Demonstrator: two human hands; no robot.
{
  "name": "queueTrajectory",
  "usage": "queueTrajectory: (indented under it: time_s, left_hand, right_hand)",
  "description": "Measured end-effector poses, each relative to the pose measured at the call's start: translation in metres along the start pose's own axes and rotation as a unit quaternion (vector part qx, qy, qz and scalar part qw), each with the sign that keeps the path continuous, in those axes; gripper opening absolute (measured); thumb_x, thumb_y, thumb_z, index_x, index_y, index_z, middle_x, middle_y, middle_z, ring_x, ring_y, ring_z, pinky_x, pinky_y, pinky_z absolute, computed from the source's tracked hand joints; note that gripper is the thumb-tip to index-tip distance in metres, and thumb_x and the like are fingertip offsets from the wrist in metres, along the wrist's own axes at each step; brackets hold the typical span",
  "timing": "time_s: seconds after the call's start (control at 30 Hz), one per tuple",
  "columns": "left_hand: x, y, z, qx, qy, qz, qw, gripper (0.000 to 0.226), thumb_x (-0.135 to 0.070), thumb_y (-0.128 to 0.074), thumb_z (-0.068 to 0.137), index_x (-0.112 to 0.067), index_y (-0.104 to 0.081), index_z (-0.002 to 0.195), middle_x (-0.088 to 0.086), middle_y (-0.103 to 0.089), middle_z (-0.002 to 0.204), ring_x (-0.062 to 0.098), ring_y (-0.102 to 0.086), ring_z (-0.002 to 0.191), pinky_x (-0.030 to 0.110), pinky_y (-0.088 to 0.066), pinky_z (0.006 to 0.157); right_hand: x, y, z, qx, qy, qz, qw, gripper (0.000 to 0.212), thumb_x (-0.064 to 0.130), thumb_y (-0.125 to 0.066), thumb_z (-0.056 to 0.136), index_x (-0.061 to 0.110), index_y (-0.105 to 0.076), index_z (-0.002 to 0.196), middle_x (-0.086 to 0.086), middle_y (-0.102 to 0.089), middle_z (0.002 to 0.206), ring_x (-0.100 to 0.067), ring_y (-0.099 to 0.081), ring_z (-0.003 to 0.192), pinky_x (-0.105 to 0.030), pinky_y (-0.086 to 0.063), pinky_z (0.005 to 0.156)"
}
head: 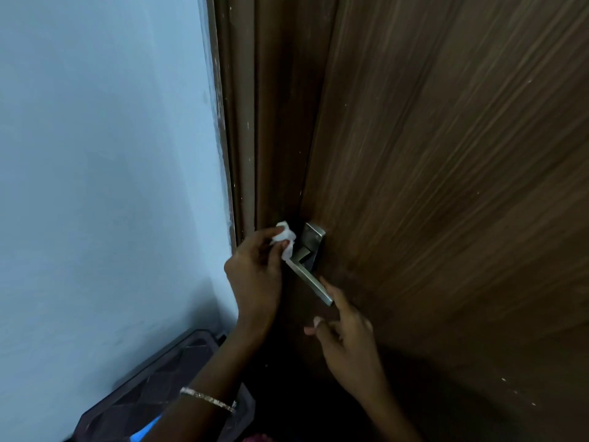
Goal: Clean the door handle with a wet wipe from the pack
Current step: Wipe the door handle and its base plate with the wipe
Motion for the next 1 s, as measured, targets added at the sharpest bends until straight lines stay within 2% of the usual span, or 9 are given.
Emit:
queueTrajectory:
  time_s: [0.17,0.27,0.37,0.5,0.67,0.73,0.8,0.9,1.0]
  left_hand:
    - [-0.021,-0.02,0.025,0.073,-0.151,0.062,0.984,0.024,-0.005,-0.072,0.086,-0.01,-0.075,0.11,0.003,-0.075,0.109,0.002,-0.063,0.099,0.003,-0.043,0.09]
    - [-0.015,-0.025,0.025,0.071,-0.166,0.067,0.981,0.024,-0.007,-0.071,0.087,-0.011,-0.074,0.11,0.004,-0.076,0.108,0.002,-0.062,0.097,0.007,-0.045,0.089]
    - [-0.008,-0.028,0.019,0.053,-0.111,0.102,0.987,0.026,-0.012,-0.066,0.091,-0.014,-0.073,0.116,0.003,-0.077,0.105,0.005,-0.066,0.088,0.015,-0.048,0.077]
    - [0.004,-0.034,0.012,0.079,-0.041,0.151,0.985,0.026,-0.011,-0.06,0.094,-0.011,-0.072,0.117,0.01,-0.078,0.1,0.026,-0.072,0.082,0.023,-0.047,0.072]
    - [0.006,-0.041,0.004,0.11,0.002,0.144,0.983,0.023,-0.013,-0.055,0.097,-0.008,-0.068,0.114,0.009,-0.076,0.095,0.015,-0.063,0.064,0.016,-0.043,0.059]
    - [0.008,-0.042,0.004,0.113,0.015,0.148,0.982,0.02,-0.015,-0.053,0.098,-0.009,-0.07,0.106,0.005,-0.073,0.084,0.001,-0.051,0.054,0.006,-0.032,0.05]
    - [0.011,-0.042,0.004,0.11,0.027,0.147,0.983,0.019,-0.016,-0.052,0.098,-0.011,-0.07,0.094,-0.003,-0.063,0.069,-0.003,-0.045,0.049,0.009,-0.031,0.043]
    - [0.016,-0.044,0.002,0.11,0.045,0.126,0.985,0.025,-0.019,-0.051,0.1,-0.018,-0.062,0.078,-0.014,-0.05,0.055,0.0,-0.047,0.044,0.012,-0.033,0.041]
    - [0.027,-0.048,-0.001,0.118,0.131,0.079,0.981,0.043,-0.032,-0.049,0.101,-0.011,-0.06,0.065,-0.004,-0.055,0.052,0.009,-0.052,0.044,0.022,-0.035,0.044]
  right_hand:
    - [0.0,-0.001,-0.001,0.003,-0.001,-0.001,1.0,0.063,0.014,-0.06,0.096,0.049,-0.036,0.144,0.006,-0.061,0.132,0.011,-0.071,0.084,-0.01,-0.056,0.072]
    - [-0.001,-0.002,-0.002,-0.005,0.0,-0.003,1.0,0.064,0.015,-0.06,0.096,0.053,-0.035,0.14,0.009,-0.063,0.127,0.009,-0.072,0.083,-0.017,-0.059,0.075]
    - [-0.001,-0.005,-0.002,-0.021,0.0,-0.015,1.0,0.062,0.015,-0.062,0.095,0.047,-0.038,0.142,0.009,-0.06,0.129,0.006,-0.072,0.083,-0.025,-0.062,0.076]
    - [0.0,-0.007,-0.003,-0.025,-0.001,-0.018,1.0,0.064,0.013,-0.063,0.094,0.042,-0.038,0.146,0.004,-0.063,0.125,0.004,-0.073,0.084,-0.025,-0.062,0.075]
    - [-0.001,-0.006,-0.004,-0.035,0.003,-0.029,0.999,0.07,0.013,-0.067,0.09,0.041,-0.037,0.147,0.003,-0.065,0.117,0.0,-0.073,0.079,-0.027,-0.062,0.075]
    - [-0.002,-0.007,-0.004,-0.036,0.003,-0.028,0.999,0.072,0.013,-0.069,0.089,0.043,-0.036,0.146,0.005,-0.064,0.118,0.0,-0.072,0.078,-0.026,-0.062,0.075]
    - [-0.002,-0.009,-0.004,-0.037,-0.001,-0.034,0.999,0.074,0.014,-0.07,0.089,0.046,-0.035,0.146,0.006,-0.062,0.119,0.002,-0.071,0.078,-0.024,-0.062,0.075]
    - [-0.002,-0.012,-0.003,-0.052,0.001,-0.048,0.997,0.075,0.016,-0.071,0.088,0.046,-0.034,0.146,0.006,-0.061,0.121,0.002,-0.07,0.076,-0.023,-0.061,0.073]
    - [-0.002,-0.013,-0.003,-0.057,-0.003,-0.059,0.997,0.079,0.017,-0.071,0.088,0.051,-0.029,0.145,0.006,-0.058,0.125,0.002,-0.069,0.078,-0.021,-0.061,0.072]
Point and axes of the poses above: each hand's wrist, its own z-axis towards the middle knuckle, its own y-axis out of the back of the hand, x = y × z, the point moved 1 cm from there along z, towards the middle knuckle
